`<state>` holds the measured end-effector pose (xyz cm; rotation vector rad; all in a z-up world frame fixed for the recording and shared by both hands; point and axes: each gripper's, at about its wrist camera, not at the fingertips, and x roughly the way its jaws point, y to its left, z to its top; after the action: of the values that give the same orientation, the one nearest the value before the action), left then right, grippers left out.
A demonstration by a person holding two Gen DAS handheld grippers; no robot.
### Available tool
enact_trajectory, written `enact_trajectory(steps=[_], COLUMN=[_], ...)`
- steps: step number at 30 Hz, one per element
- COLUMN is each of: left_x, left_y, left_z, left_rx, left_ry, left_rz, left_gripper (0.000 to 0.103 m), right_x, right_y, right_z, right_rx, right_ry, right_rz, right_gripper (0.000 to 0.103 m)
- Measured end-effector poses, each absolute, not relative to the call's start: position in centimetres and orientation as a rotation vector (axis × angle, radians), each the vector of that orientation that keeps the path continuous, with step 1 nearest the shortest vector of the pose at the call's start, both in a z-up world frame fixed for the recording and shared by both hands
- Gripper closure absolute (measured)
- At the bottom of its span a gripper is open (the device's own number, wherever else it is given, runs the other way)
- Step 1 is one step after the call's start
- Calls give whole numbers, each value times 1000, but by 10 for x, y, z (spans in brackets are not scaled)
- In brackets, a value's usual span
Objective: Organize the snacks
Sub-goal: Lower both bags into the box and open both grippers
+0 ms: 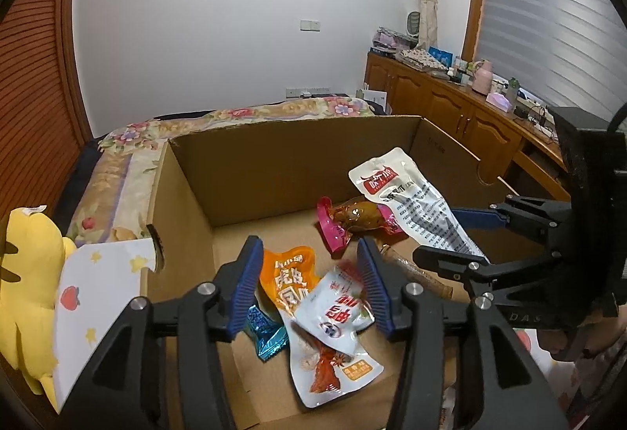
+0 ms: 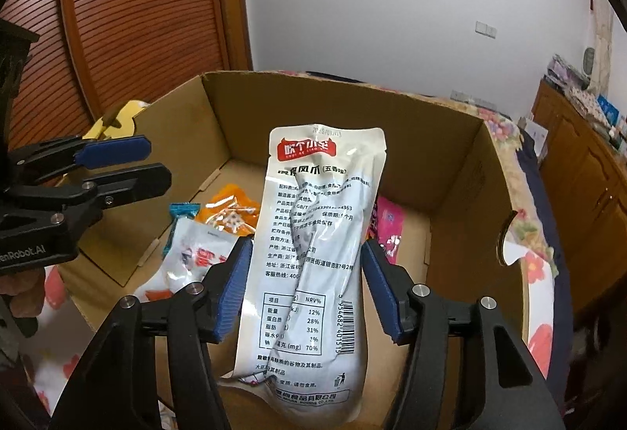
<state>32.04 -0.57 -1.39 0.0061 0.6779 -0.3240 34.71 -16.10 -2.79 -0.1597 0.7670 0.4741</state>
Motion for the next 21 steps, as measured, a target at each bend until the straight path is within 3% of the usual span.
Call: enact_trajectory(steps=[7, 12, 15, 19, 21], left_x=[310, 297, 288, 275, 267], left_y=[2, 5, 6, 7, 6], left_z=[-7, -2, 2, 8, 11], left_rx=[0, -5, -4, -6, -7], left_ry=[647, 614, 604, 579, 565], left_rz=[-308, -305, -307, -309, -312], left_gripper=[41, 26, 26, 14, 13], right_x=[342, 329, 315, 293, 283], right_y=[-165, -170, -170, -175, -179], right_z=[-25, -11, 1, 12, 17], right_rx=[-123, -103, -103, -102, -100], right_ry=[761, 712, 674, 636, 620], right_rz=[469, 490, 490, 485, 479], right_gripper=[37, 37, 37, 37, 37])
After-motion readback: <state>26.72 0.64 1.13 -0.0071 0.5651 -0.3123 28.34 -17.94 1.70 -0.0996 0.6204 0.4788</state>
